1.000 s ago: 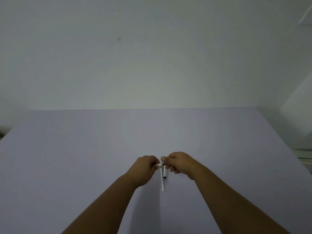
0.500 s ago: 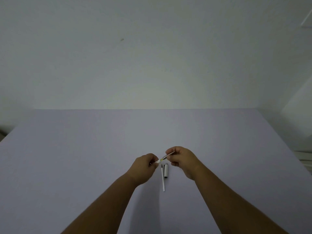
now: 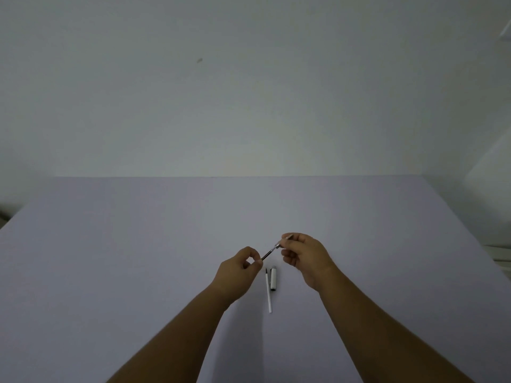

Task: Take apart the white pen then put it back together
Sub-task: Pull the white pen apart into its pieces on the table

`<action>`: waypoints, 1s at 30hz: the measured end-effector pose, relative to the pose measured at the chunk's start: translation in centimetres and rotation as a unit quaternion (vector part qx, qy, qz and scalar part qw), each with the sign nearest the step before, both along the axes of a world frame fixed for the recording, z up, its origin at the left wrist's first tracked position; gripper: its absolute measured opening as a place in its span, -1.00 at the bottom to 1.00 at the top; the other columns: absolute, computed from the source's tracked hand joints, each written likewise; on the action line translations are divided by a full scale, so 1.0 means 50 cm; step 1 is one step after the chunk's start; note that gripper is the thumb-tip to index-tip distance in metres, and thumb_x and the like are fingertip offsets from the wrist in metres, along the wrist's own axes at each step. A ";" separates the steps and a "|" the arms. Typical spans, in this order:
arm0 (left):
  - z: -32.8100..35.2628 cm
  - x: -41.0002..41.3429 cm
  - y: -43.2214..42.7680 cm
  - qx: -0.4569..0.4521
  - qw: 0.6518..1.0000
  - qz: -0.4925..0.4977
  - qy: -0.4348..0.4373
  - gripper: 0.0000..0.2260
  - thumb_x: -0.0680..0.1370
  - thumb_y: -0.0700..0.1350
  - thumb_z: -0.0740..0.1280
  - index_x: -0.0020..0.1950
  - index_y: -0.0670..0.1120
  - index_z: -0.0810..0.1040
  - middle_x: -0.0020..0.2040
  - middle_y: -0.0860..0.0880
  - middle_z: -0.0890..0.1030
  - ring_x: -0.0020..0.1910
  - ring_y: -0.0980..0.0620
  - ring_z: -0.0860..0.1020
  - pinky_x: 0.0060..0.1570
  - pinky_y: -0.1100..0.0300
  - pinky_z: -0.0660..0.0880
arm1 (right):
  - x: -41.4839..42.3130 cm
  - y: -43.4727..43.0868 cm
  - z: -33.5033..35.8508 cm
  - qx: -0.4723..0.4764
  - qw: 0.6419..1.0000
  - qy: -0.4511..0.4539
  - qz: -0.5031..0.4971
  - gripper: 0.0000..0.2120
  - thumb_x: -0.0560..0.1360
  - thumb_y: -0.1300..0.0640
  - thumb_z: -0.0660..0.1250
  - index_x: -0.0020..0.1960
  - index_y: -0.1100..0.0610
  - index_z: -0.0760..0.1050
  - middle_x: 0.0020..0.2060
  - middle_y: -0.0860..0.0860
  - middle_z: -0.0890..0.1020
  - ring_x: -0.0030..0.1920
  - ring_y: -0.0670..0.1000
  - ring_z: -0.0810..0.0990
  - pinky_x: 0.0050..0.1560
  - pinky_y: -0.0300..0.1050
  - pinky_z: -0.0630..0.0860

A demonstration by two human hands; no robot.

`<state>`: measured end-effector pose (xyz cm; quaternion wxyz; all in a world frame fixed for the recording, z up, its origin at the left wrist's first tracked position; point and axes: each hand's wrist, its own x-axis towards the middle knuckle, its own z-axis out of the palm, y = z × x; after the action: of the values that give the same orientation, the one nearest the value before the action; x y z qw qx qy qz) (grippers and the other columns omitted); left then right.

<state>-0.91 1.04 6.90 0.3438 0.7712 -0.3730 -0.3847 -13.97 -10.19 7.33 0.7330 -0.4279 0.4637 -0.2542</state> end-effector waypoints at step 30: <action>-0.108 0.014 -0.009 0.065 0.993 0.054 0.076 -0.90 0.58 0.02 0.22 -0.08 0.06 0.49 -0.17 -0.05 0.53 -0.21 -0.01 0.49 -0.23 0.20 0.45 | 0.002 0.010 -0.198 -0.119 0.931 0.333 0.089 -0.93 0.44 0.17 0.38 -0.13 0.05 0.50 -0.04 0.16 0.67 0.01 0.20 0.65 0.11 0.11 0.60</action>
<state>-0.23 0.61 1.50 0.3406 0.7797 -0.2775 -0.4462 -13.87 -9.68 -2.58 0.4998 -0.6113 0.6078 -0.0845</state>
